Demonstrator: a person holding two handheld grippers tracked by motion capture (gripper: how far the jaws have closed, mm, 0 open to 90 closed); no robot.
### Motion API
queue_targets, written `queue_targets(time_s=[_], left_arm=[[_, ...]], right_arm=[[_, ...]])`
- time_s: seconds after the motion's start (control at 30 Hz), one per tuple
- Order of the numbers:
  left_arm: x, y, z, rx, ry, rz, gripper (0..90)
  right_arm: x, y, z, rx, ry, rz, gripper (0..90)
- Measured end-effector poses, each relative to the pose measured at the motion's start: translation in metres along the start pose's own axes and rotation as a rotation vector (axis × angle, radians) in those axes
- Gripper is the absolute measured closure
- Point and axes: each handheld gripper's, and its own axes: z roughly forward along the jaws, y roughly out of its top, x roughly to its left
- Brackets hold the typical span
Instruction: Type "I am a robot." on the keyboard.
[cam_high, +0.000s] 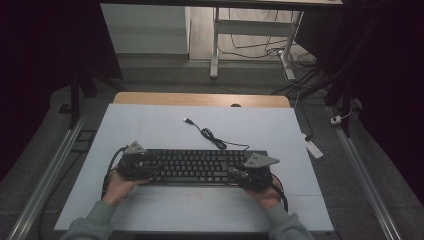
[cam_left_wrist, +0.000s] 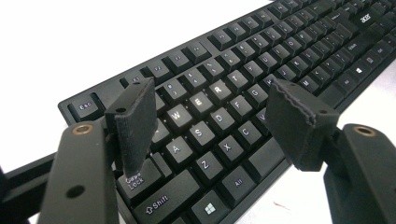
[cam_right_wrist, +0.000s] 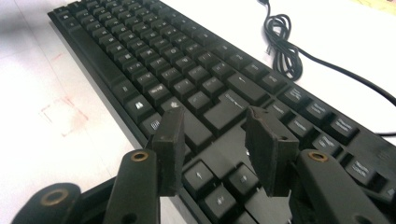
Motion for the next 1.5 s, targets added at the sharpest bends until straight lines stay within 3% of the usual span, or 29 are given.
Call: queue_targets(time_s=[0.2, 0.33, 0.63, 0.7, 1.17, 1.5], left_arm=[[-0.001, 0.000, 0.001, 0.004, -0.003, 0.009, 34.5], [-0.003, 0.000, 0.001, 0.000, -0.005, 0.036, 41.2], [-0.012, 0.000, 0.003, 0.017, -0.056, 0.110, 83.2], [-0.014, 0.000, 0.005, 0.029, -0.068, 0.124, 88.6], [-0.030, -0.003, 0.024, 0.105, -0.100, 0.189, 88.7], [-0.037, -0.005, 0.031, 0.129, -0.109, 0.211, 88.7]], right_arm=[[-0.002, -0.003, -0.004, -0.008, -0.002, 0.005, 57.3], [-0.002, -0.002, -0.003, -0.010, -0.002, 0.004, 57.3], [-0.002, -0.002, -0.003, -0.002, -0.006, -0.003, 57.1], [-0.002, -0.002, -0.003, -0.001, -0.007, -0.004, 57.0], [-0.003, -0.002, -0.002, -0.001, -0.007, -0.006, 56.9], [-0.003, -0.002, -0.001, 0.003, -0.008, -0.008, 56.8]])
